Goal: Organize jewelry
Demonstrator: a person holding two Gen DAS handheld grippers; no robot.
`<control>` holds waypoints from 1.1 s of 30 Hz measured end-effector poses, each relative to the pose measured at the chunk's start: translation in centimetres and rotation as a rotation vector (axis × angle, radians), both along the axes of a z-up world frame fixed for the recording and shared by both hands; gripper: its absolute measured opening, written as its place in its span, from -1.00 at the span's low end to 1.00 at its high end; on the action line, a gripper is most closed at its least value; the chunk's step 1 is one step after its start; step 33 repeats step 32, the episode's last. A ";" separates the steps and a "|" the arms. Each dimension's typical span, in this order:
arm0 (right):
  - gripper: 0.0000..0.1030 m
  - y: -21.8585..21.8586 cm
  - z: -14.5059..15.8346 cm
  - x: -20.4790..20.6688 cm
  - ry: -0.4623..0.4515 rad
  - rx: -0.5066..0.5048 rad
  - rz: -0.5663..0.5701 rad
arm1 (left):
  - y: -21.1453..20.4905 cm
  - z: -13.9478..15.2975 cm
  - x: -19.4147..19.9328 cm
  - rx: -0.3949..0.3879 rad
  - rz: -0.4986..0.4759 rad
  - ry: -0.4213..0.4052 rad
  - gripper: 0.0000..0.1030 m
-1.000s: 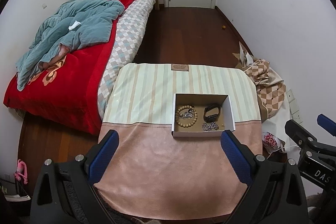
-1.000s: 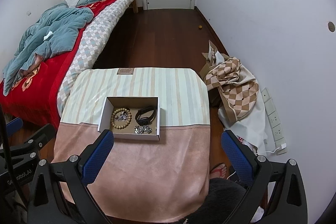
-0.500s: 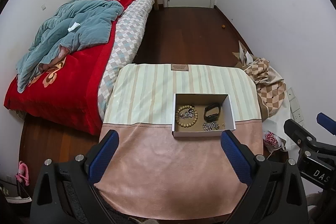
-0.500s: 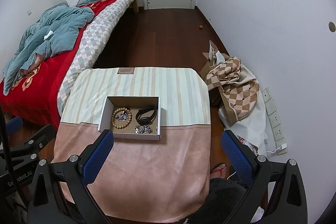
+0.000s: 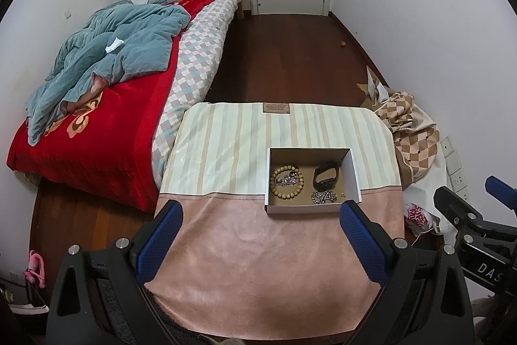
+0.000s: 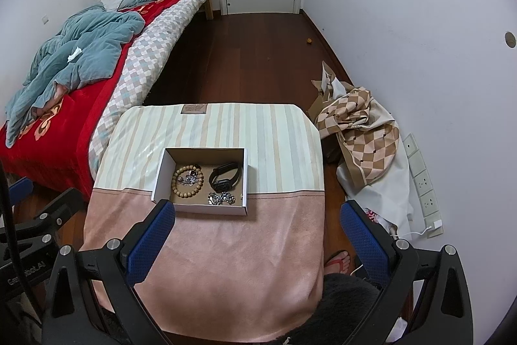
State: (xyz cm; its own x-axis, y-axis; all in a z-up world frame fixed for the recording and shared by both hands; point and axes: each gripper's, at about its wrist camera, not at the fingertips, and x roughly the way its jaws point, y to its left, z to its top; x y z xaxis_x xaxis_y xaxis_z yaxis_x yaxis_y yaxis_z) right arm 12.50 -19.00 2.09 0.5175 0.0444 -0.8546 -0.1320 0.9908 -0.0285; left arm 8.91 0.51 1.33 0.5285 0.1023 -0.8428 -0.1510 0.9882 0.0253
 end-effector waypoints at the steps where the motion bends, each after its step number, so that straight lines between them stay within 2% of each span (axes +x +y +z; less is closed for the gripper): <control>1: 1.00 -0.1 0.0 0.0 0.000 -0.001 -0.001 | 0.0 0.1 0.0 -0.001 -0.001 -0.002 0.92; 28: 1.00 -0.2 0.2 0.0 -0.002 -0.005 -0.002 | -0.3 0.4 -0.1 -0.008 -0.002 -0.001 0.92; 33: 1.00 -0.3 0.4 0.0 0.000 -0.006 -0.002 | -0.5 1.0 -0.3 -0.015 -0.004 -0.022 0.92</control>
